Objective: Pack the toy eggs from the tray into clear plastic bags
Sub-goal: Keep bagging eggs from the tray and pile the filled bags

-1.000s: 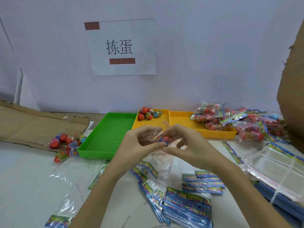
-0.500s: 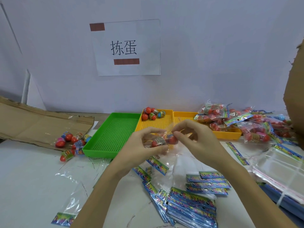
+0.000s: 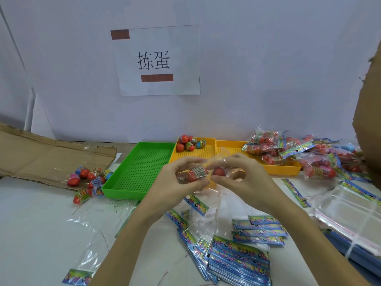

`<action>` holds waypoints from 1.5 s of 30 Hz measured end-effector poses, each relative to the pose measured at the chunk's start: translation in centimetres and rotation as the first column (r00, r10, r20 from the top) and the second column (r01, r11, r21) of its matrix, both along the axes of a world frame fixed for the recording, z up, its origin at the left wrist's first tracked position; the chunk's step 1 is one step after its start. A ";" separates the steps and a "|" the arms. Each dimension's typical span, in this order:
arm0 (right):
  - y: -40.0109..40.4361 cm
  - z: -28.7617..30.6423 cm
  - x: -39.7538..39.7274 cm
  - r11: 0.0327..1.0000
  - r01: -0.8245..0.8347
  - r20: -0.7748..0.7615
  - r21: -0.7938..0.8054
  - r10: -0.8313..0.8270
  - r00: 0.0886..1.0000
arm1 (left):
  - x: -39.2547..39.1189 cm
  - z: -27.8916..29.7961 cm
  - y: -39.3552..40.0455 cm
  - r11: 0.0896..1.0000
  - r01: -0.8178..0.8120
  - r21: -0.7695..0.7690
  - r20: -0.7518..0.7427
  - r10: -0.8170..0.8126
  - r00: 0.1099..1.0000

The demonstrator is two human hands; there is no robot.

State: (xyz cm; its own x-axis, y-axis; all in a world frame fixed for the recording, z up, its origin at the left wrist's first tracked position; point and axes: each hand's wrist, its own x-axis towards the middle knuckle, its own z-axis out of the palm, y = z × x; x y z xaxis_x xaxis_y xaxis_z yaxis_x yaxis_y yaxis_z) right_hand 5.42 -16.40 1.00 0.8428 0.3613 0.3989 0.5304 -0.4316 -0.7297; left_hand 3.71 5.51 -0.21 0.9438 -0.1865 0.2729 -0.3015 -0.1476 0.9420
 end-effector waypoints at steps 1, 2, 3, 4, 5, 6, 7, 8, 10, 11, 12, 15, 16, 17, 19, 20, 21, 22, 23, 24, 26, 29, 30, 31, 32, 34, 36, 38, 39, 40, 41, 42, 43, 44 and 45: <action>0.0 0.0 0.0 1.000 0.004 0.010 0.008 -0.004 1.000 | 0.0 0.0 0.0 1.000 0.001 0.008 0.007 -0.001 1.000; 0.0 0.1 0.0 1.000 0.003 0.016 0.019 -0.003 1.000 | 0.0 0.0 0.0 1.000 0.002 0.024 0.016 -0.002 1.000; 0.0 0.1 0.0 1.000 -0.005 0.016 0.030 0.005 1.000 | 0.0 0.0 0.0 0.999 0.005 0.045 0.027 -0.006 1.000; 0.0 0.1 0.0 0.999 -0.020 0.007 0.044 0.020 1.000 | 0.0 0.0 -0.1 0.998 0.009 0.064 0.038 -0.011 0.999; 0.0 0.1 0.0 0.997 -0.040 -0.009 0.064 0.040 0.999 | -0.1 0.0 -0.1 0.997 0.011 0.079 0.046 -0.014 0.999; 0.0 0.1 0.0 0.994 -0.059 -0.027 0.089 0.061 0.998 | -0.1 0.0 -0.1 0.996 0.008 0.086 0.048 -0.013 0.999; 0.0 0.2 0.0 0.992 -0.072 -0.041 0.107 0.077 0.996 | -0.2 0.0 -0.2 0.996 0.005 0.088 0.049 -0.009 0.999; -0.1 0.2 0.1 0.990 -0.080 -0.048 0.112 0.086 0.995 | -0.1 0.0 -0.1 0.996 0.003 0.087 0.052 -0.007 0.999; -0.1 0.1 0.2 0.991 -0.085 -0.060 0.103 0.092 0.994 | -0.1 0.1 -0.1 0.996 -0.004 0.085 0.062 -0.001 0.998; -0.2 0.1 0.2 0.992 -0.084 -0.069 0.093 0.090 0.993 | -0.2 0.2 -0.1 0.996 -0.010 0.088 0.071 0.004 0.997; -0.2 0.1 0.2 0.993 -0.082 -0.075 0.079 0.088 0.993 | -0.2 0.1 -0.1 0.996 -0.016 0.091 0.081 0.008 0.997; -0.4 0.3 0.1 0.996 -0.088 -0.054 0.032 0.090 0.995 | -0.2 0.0 -0.1 0.997 -0.018 0.080 0.096 0.010 0.995; -0.4 0.4 0.1 0.996 -0.084 -0.044 0.025 0.085 0.995 | -0.1 0.0 0.0 0.997 -0.024 0.077 0.105 0.015 0.994; -0.5 0.5 0.1 0.997 -0.075 -0.038 0.026 0.076 0.996 | 0.0 -0.1 0.0 0.996 -0.033 0.080 0.114 0.024 0.993; -0.7 0.7 0.1 0.997 -0.073 -0.034 0.037 0.074 0.997 | 0.0 0.0 0.0 0.998 -0.028 0.053 0.100 0.022 0.995; -0.7 0.7 0.1 0.996 -0.082 -0.036 0.038 0.083 0.996 | 0.1 0.0 0.0 1.000 -0.003 0.007 0.071 0.002 0.998; -0.8 0.8 0.1 0.995 -0.092 -0.044 0.036 0.093 0.995 | 0.1 0.0 0.1 0.998 0.031 -0.046 0.035 -0.030 0.999; -0.9 0.8 0.1 0.995 -0.099 -0.054 0.033 0.101 0.993 | 0.1 0.0 0.2 0.993 0.069 -0.091 0.003 -0.069 0.998; -1.1 0.9 0.1 0.994 -0.103 -0.064 0.031 0.105 0.992 | 0.2 0.0 0.4 0.986 0.111 -0.127 -0.026 -0.115 0.993; -1.3 0.9 0.1 0.994 -0.105 -0.074 0.027 0.106 0.992 | 0.2 0.0 0.6 0.975 0.151 -0.164 -0.050 -0.161 0.986; -1.5 1.0 0.2 0.994 -0.112 -0.093 0.017 0.113 0.989 | 0.3 0.0 0.7 0.967 0.165 -0.196 -0.064 -0.181 0.981; -1.2 1.0 0.1 0.992 -0.123 -0.111 0.041 0.127 0.986 | 0.2 0.1 0.1 0.974 0.076 -0.213 -0.021 -0.083 0.996; -1.1 0.9 0.0 0.992 -0.119 -0.107 0.052 0.124 0.987 | 0.2 0.1 -0.1 0.972 0.052 -0.228 -0.011 -0.056 0.998; -1.0 0.9 0.1 0.992 -0.109 -0.099 0.063 0.115 0.989 | 0.2 0.0 -0.2 0.970 0.036 -0.241 -0.007 -0.039 0.999; -0.9 0.9 0.1 0.992 -0.096 -0.092 0.082 0.103 0.990 | 0.2 0.0 -0.2 0.966 0.029 -0.257 -0.012 -0.033 0.999; -1.0 1.0 0.2 0.991 -0.072 -0.080 0.110 0.081 0.994 | 0.2 0.0 0.0 0.963 0.031 -0.268 -0.039 -0.043 0.998; -1.2 1.0 0.3 0.995 -0.047 -0.047 0.091 0.052 0.998 | 0.2 0.0 0.1 0.963 0.049 -0.264 -0.067 -0.069 0.995; -1.3 0.9 0.4 0.995 -0.036 -0.031 0.088 0.038 0.999 | 0.2 0.0 0.1 0.962 0.089 -0.259 -0.096 -0.118 0.988; -1.3 0.9 0.4 0.994 -0.035 -0.032 0.102 0.039 0.999 | 0.2 0.0 0.1 0.962 0.104 -0.251 -0.104 -0.133 0.986; -1.3 0.9 0.4 0.992 -0.038 -0.033 0.119 0.042 0.999 | 0.2 0.0 0.0 0.962 0.113 -0.249 -0.105 -0.143 0.984; -1.3 0.9 0.3 0.991 -0.041 -0.031 0.130 0.046 0.998 | 0.3 -0.1 0.0 0.961 0.115 -0.251 -0.103 -0.145 0.984; -1.4 0.9 0.3 0.991 -0.042 -0.027 0.130 0.046 0.999 | 0.3 -0.1 0.0 0.960 0.110 -0.256 -0.101 -0.140 0.985; -1.4 1.0 0.3 0.992 -0.041 -0.025 0.123 0.044 0.999 | 0.3 -0.1 0.0 0.958 0.104 -0.267 -0.099 -0.135 0.986; -1.3 1.1 0.2 0.993 -0.039 -0.027 0.115 0.042 0.999 | 0.3 -0.1 -0.1 0.954 0.106 -0.281 -0.096 -0.138 0.986; -1.3 1.1 0.2 0.993 -0.038 -0.032 0.109 0.042 0.999 | 0.3 -0.1 0.0 0.949 0.116 -0.295 -0.094 -0.150 0.984</action>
State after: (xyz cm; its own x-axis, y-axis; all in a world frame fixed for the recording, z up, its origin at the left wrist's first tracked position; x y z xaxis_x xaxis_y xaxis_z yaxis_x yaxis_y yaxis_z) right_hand 5.61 -17.69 2.11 0.8424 0.3514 0.4085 0.5194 -0.3276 -0.7892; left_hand 3.98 5.47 -0.29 0.9436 -0.2419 0.2260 -0.1886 0.1681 0.9676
